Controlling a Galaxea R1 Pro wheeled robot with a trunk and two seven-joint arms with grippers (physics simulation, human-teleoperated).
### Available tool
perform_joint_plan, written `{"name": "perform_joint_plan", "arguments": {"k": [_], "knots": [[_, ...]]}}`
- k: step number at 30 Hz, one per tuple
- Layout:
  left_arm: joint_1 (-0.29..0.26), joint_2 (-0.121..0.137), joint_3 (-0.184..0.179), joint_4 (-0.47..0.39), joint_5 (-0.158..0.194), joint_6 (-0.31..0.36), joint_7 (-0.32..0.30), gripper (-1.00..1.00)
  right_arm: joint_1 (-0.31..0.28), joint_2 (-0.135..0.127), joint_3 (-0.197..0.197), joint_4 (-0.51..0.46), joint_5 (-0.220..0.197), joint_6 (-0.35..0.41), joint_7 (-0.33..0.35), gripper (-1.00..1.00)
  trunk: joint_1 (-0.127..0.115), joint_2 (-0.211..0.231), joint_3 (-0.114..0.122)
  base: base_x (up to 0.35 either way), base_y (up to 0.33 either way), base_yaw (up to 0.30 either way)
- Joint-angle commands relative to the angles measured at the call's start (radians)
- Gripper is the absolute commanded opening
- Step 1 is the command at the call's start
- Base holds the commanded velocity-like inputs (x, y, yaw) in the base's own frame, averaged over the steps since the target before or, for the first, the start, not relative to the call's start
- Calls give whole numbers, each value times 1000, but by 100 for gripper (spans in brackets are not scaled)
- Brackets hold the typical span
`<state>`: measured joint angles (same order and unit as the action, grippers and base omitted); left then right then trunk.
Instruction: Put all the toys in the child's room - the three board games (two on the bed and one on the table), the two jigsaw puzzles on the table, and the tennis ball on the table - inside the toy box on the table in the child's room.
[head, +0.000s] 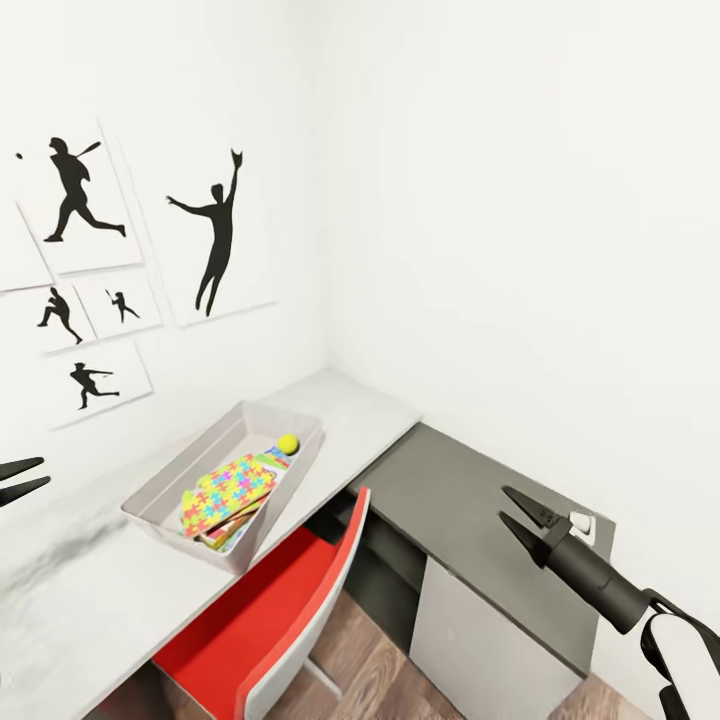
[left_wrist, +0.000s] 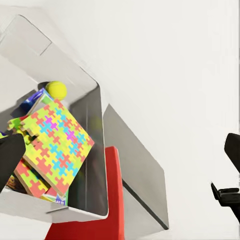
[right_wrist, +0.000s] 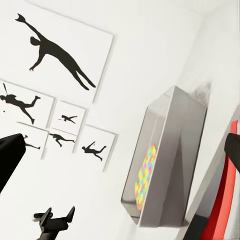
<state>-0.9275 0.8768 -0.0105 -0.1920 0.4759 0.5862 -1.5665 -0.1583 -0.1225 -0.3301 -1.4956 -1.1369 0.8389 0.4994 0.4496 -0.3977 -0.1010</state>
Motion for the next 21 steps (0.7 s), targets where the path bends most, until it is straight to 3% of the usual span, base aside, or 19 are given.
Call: {"name": "perform_joint_plan", "arguments": {"k": [1,21], "knots": [[-1,1,-2,0,0,10,-4,100,-1,0,-1,0,0,6,2,100,0,-2,-1,-157,233,-210],[-1,-10,-1,0,0,7,-4,100,-1,-6,-4,21,-1,6,2,100,0,-2,23,-201,216,-210]]}}
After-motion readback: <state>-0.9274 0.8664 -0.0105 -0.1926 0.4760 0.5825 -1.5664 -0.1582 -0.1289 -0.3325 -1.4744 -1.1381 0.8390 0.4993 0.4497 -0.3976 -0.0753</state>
